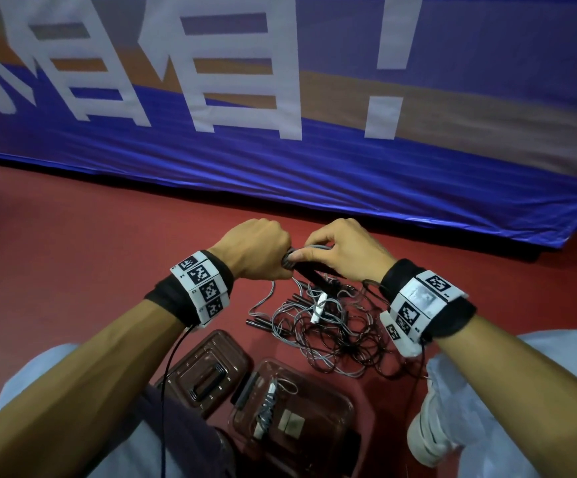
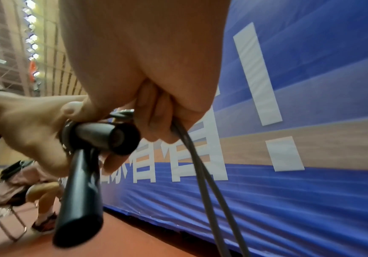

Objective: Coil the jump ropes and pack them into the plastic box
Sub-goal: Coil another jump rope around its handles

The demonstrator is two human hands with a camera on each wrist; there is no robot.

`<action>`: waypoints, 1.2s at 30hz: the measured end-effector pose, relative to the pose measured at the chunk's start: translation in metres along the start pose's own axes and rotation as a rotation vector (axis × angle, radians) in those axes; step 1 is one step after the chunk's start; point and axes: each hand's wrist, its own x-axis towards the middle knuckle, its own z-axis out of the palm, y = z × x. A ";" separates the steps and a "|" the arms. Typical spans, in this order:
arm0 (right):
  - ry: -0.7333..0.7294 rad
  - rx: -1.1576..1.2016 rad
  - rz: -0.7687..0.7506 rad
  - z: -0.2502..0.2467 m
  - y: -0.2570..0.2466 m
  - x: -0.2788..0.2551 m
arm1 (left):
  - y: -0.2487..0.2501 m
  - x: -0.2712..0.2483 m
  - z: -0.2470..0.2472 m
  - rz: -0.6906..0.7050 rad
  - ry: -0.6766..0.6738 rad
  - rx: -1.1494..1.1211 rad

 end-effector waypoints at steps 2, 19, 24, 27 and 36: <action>-0.060 0.095 -0.014 -0.001 -0.002 0.001 | -0.001 -0.001 0.000 0.051 0.020 0.055; -0.342 0.430 0.124 -0.039 -0.021 0.000 | -0.019 -0.005 -0.016 0.183 0.583 -0.056; -0.385 0.598 0.119 -0.047 -0.013 0.000 | -0.015 -0.001 -0.019 0.173 0.682 -0.093; -0.367 0.605 0.166 -0.050 -0.016 -0.002 | -0.010 0.002 -0.023 0.147 0.715 -0.133; -0.284 0.759 0.225 -0.051 -0.022 -0.010 | -0.001 0.007 -0.024 0.114 0.773 -0.212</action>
